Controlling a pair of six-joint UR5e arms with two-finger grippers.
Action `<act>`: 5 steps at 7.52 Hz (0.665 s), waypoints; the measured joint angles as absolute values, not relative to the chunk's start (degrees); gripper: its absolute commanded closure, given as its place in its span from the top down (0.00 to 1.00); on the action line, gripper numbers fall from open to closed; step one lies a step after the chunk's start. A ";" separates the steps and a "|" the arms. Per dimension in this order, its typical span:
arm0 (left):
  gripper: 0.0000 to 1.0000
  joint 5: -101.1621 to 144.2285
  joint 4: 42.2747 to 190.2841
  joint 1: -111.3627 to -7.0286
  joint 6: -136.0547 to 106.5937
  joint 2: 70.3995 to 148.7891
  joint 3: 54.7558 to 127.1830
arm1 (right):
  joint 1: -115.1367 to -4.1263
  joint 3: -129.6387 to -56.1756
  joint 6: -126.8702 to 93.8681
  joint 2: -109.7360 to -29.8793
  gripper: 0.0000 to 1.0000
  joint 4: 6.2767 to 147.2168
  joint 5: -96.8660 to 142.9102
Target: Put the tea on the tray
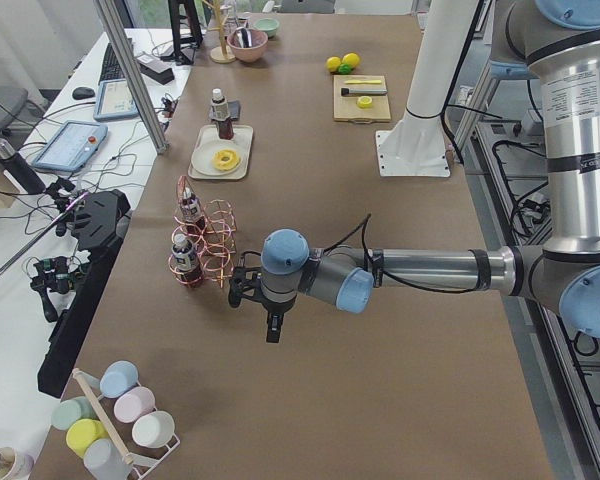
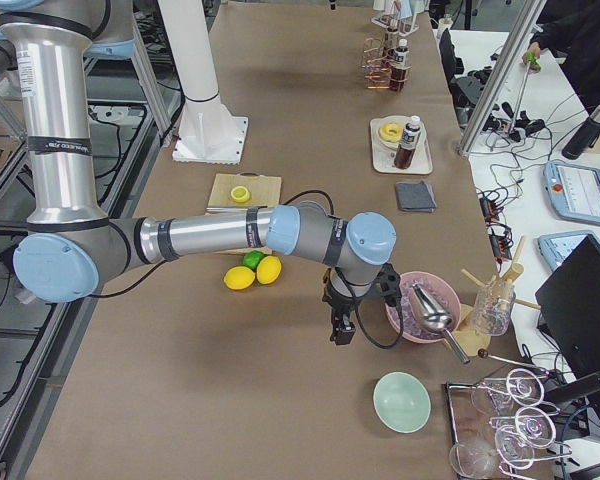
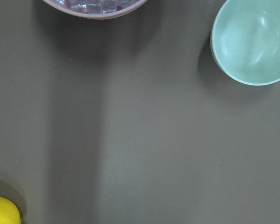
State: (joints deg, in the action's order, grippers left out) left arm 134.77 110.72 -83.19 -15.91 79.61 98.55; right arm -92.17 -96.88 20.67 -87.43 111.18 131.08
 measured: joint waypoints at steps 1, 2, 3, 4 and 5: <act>0.98 137.77 109.35 -84.99 -15.63 79.82 98.52 | -92.19 -96.02 19.98 -87.31 1.00 110.55 131.29; 0.98 139.43 107.99 -86.40 -14.16 79.98 98.68 | -92.19 -94.68 19.55 -87.23 1.00 109.16 131.44; 0.98 140.11 106.08 -87.58 -12.00 80.14 98.85 | -92.19 -93.08 19.32 -87.17 1.00 107.66 131.79; 0.98 140.32 103.07 -88.85 -9.65 80.50 99.20 | -92.20 -91.67 18.60 -87.14 1.00 106.05 132.07; 0.98 140.16 100.05 -89.76 -7.58 80.76 99.99 | -92.20 -90.97 17.02 -87.10 1.00 104.69 132.19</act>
State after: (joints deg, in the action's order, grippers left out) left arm 140.16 100.05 -89.76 -7.58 80.76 99.99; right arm -92.20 -90.97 17.02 -87.10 104.69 132.19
